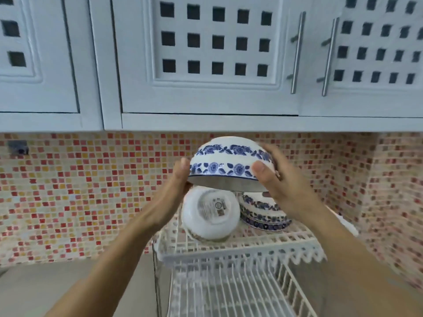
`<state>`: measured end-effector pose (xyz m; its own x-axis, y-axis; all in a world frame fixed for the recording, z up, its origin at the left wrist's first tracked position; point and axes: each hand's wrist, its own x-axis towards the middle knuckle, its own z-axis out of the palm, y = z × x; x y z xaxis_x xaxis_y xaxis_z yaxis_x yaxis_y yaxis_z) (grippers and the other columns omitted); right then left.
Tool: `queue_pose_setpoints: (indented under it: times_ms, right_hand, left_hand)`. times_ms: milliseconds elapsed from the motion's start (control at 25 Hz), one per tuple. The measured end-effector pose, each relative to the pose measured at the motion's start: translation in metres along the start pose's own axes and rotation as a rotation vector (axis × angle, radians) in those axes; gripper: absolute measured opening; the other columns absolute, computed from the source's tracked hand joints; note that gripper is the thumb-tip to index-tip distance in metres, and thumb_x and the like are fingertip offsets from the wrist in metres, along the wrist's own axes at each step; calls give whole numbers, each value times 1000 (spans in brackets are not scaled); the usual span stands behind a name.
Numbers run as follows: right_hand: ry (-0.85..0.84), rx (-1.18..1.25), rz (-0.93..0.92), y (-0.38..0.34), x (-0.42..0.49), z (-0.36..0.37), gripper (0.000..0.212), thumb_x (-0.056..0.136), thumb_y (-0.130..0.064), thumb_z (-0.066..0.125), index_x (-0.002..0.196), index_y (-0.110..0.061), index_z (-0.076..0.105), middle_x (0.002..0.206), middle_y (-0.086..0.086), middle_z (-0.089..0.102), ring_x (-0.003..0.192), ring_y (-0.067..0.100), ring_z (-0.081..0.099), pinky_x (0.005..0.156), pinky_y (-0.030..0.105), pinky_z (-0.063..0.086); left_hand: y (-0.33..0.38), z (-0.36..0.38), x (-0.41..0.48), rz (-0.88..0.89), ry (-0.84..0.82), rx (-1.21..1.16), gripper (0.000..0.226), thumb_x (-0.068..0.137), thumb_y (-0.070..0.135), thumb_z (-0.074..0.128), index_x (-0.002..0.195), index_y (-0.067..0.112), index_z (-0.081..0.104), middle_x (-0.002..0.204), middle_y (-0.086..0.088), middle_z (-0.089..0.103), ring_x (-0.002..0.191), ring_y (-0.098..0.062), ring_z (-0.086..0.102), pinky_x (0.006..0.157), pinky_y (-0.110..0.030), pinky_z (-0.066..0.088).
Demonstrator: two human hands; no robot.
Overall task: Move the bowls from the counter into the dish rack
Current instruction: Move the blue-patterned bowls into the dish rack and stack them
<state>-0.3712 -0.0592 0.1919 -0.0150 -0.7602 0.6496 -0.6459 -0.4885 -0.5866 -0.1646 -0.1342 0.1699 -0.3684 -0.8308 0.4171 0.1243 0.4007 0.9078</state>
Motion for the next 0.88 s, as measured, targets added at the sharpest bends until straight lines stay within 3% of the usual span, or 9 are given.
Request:
queue_pose_setpoints:
  times_ms: [120,240,280,360,480,600,720,880]
  right_hand:
    - [-78,-203,-79,35,7,-37,109,52,-96,26,142,-36,25,114,-32,46,94,-3,56,76,12,45]
    - [-160,-191,-80,72,16,-74,106,49,-96,33,141,-44,22,141,-15,38,122,13,46,98,30,42]
    - [-200,-162,-66,83,17,-85,106,48,-93,41,141,-47,21,141,-16,34,124,13,43,97,30,42]
    - [-284,-141,-26,103,18,-98,108,45,-80,62,139,-52,16,137,-20,28,128,13,38,94,25,43]
    - [-387,-203,4,135,17,-104,119,48,-56,81,136,-56,1,142,-25,12,138,9,19,111,35,29]
    - [-442,-321,-17,158,17,-95,134,47,-57,84,143,-47,-8,150,-27,2,140,2,6,119,41,13]
    - [-450,-418,-48,170,15,-80,139,44,-55,86,146,-38,-6,154,-15,2,142,15,14,117,47,22]
    - [-465,-459,-67,182,11,-67,141,44,-52,87,146,-33,-9,148,-17,-5,143,22,14,114,49,30]
  left_hand:
    - [-2,42,20,48,-181,332,115,52,96,34,142,24,36,136,5,53,120,-13,56,110,-43,35]
    - [1,76,33,68,-216,472,123,45,89,53,148,35,13,124,23,47,104,6,55,96,-18,43]
    - [-1,85,41,68,-231,513,119,49,79,62,148,37,12,128,21,49,107,4,57,94,-18,48]
    - [-4,96,58,67,-274,650,120,53,65,75,150,34,10,141,6,48,121,-15,56,101,-36,50]
    - [-21,112,72,98,-269,948,127,51,57,84,150,28,10,145,0,43,129,-22,46,108,-40,42]
    - [-42,131,70,109,-230,1087,135,49,52,86,151,24,2,153,-5,27,137,-26,33,113,-40,33]
    - [-59,144,65,90,-198,1176,144,51,42,89,151,12,-9,155,-9,11,141,-27,24,114,-37,29]
    - [-74,152,61,85,-185,1275,141,52,36,89,150,7,-8,152,-13,12,139,-32,24,111,-40,32]
